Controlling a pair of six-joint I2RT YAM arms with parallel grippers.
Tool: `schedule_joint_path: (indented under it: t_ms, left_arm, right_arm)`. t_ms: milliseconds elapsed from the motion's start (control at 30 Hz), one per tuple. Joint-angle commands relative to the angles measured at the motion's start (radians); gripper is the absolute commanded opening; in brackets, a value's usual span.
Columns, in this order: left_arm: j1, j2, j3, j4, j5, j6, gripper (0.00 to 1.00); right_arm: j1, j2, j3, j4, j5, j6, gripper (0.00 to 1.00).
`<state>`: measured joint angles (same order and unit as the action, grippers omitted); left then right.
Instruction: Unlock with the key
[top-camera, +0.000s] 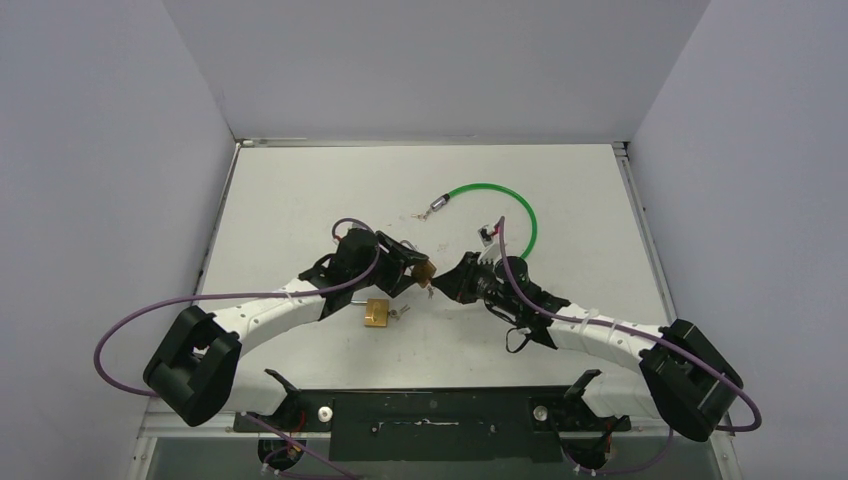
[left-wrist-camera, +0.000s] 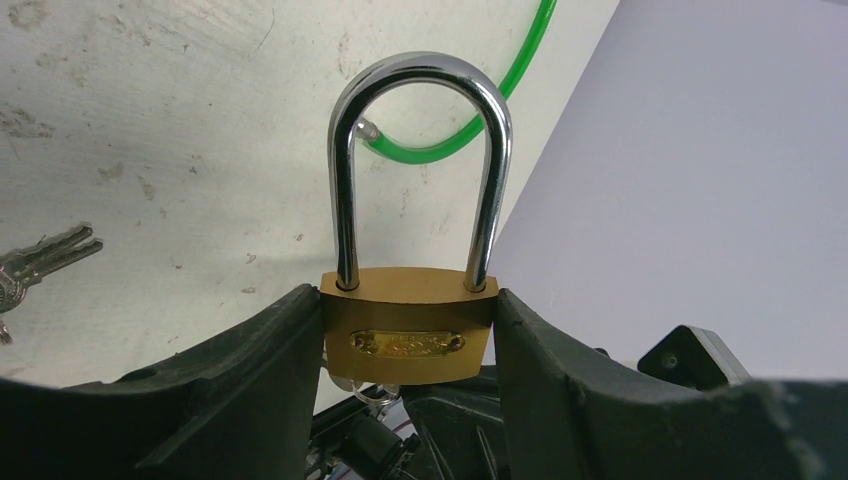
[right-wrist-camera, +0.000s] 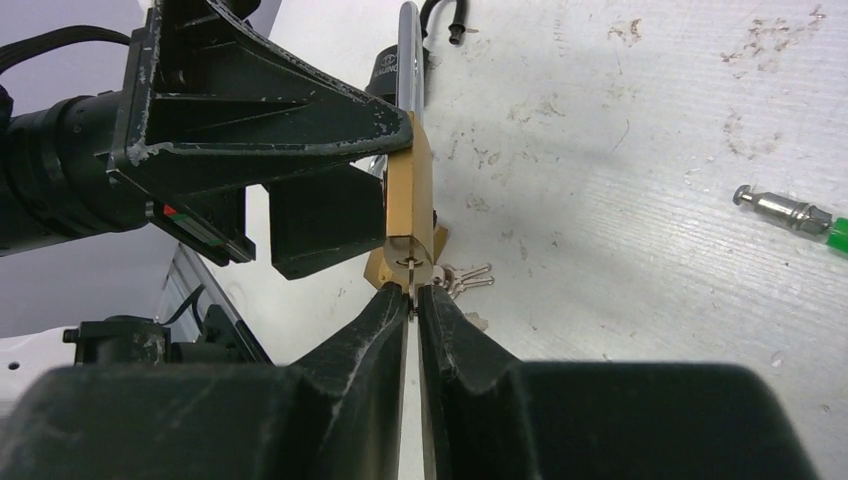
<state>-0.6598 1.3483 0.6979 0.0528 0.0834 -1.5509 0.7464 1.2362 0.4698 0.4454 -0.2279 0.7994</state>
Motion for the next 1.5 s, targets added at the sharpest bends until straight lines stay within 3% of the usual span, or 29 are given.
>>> schedule_joint_path:
  t_ms: [0,67,267,667,800,900,933,1067,1133,1267,1467]
  left_arm:
    - [0.006,-0.048,0.026,0.107,0.023,-0.005,0.0]
    - [0.006,-0.053,0.028,0.111,0.024,-0.001,0.0]
    - [0.006,-0.059,0.021,0.159,0.043,0.031,0.0]
    - [0.009,-0.07,-0.001,0.285,0.069,0.04,0.0]
    - [0.011,-0.071,-0.01,0.298,0.07,0.039,0.0]
    - [0.013,-0.075,-0.01,0.296,0.067,0.047,0.0]
    - [0.014,-0.075,-0.007,0.286,0.063,0.057,0.0]
    - [0.017,-0.09,0.017,0.215,0.018,0.155,0.0]
    - [0.018,-0.095,0.031,0.194,0.0,0.244,0.0]
    - [0.019,-0.109,0.04,0.196,0.017,0.507,0.0]
    - [0.016,-0.106,0.071,0.21,0.17,0.847,0.0]
  right_arm:
    - [-0.01,0.024,0.039,0.09,-0.036,0.018,0.06]
    - [-0.02,0.035,0.035,0.107,-0.051,0.041,0.0]
    - [-0.09,0.055,-0.004,0.241,-0.176,0.206,0.0]
    - [-0.176,0.132,-0.12,0.643,-0.315,0.759,0.0]
    - [-0.18,0.155,-0.119,0.667,-0.332,0.81,0.0]
    - [-0.184,0.141,-0.103,0.587,-0.33,0.734,0.01]
    - [-0.187,0.121,-0.096,0.531,-0.322,0.685,0.07]
    - [-0.197,-0.017,-0.077,0.272,-0.245,0.442,0.5]
    - [-0.202,-0.098,-0.048,0.088,-0.203,0.314,0.64]
    - [-0.203,-0.224,0.056,-0.185,-0.131,0.106,0.74]
    - [-0.203,-0.229,0.189,-0.333,-0.15,-0.095,0.78]
